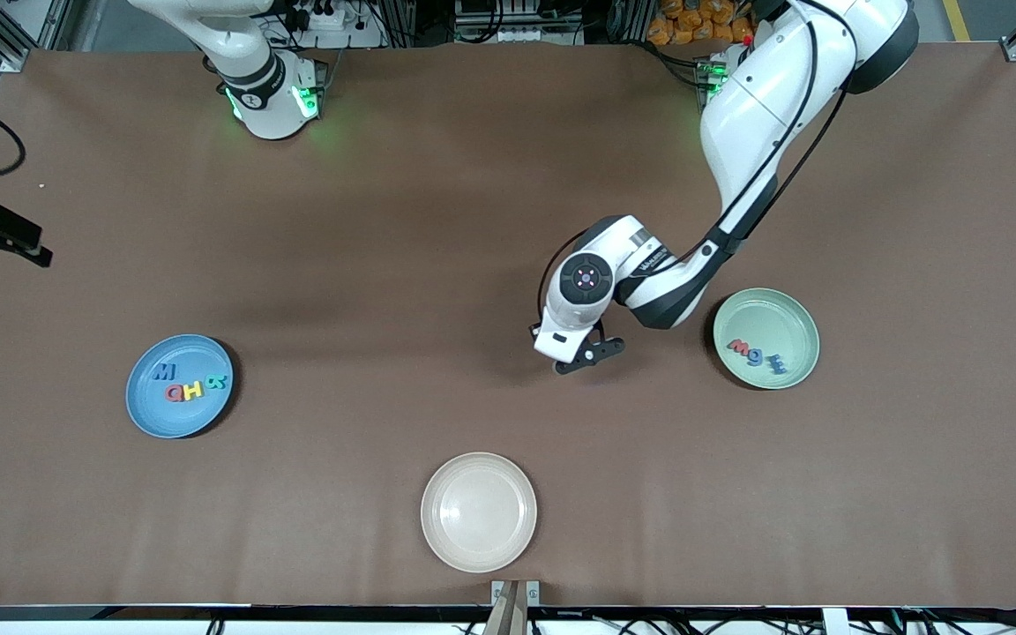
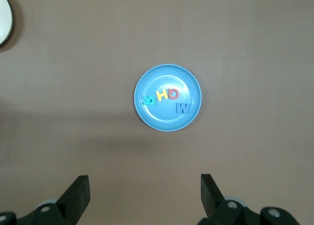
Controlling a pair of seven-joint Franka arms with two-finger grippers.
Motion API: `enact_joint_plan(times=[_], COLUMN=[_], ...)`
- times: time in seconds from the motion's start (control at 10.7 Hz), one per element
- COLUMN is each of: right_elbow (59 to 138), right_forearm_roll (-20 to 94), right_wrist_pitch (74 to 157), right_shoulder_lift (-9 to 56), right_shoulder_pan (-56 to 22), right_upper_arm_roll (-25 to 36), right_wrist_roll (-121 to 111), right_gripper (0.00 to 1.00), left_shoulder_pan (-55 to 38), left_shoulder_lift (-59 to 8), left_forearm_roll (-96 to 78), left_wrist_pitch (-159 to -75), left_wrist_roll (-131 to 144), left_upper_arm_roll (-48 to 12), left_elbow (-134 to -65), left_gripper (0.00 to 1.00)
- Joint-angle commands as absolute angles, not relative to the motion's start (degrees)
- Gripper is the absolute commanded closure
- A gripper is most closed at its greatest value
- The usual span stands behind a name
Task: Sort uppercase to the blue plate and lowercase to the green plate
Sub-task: 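Carry the yellow letter to the green plate and open the left gripper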
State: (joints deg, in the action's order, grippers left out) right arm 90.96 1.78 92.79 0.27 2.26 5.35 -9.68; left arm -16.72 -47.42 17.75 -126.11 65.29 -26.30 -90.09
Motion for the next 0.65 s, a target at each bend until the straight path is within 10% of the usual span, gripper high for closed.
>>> enact_joint_plan(times=[0.0,0.56], right_elbow=[87.1,88.1], right_forearm_roll=[0.8,-0.1], right_wrist_pitch=[86.6,88.8], right_shoulder_lift=[-0.4,-1.3], right_shoulder_pan=[1.6,-0.4], right_upper_arm_roll=[4.9,1.7], right_wrist_roll=[-8.9,-8.3], right_gripper=[0.0,0.0], left_shoulder_pan=[-14.9,-2.8], left_shoulder_lift=[-43.4,-34.5], left_forearm_roll=[17.8,21.0], left_wrist_pitch=[-120.3,-115.1], left_wrist_roll=[57.8,34.2], left_upper_arm_roll=[-26.2,-26.4], left_elbow=[-91.6,-99.5], left_gripper=[0.99,1.0])
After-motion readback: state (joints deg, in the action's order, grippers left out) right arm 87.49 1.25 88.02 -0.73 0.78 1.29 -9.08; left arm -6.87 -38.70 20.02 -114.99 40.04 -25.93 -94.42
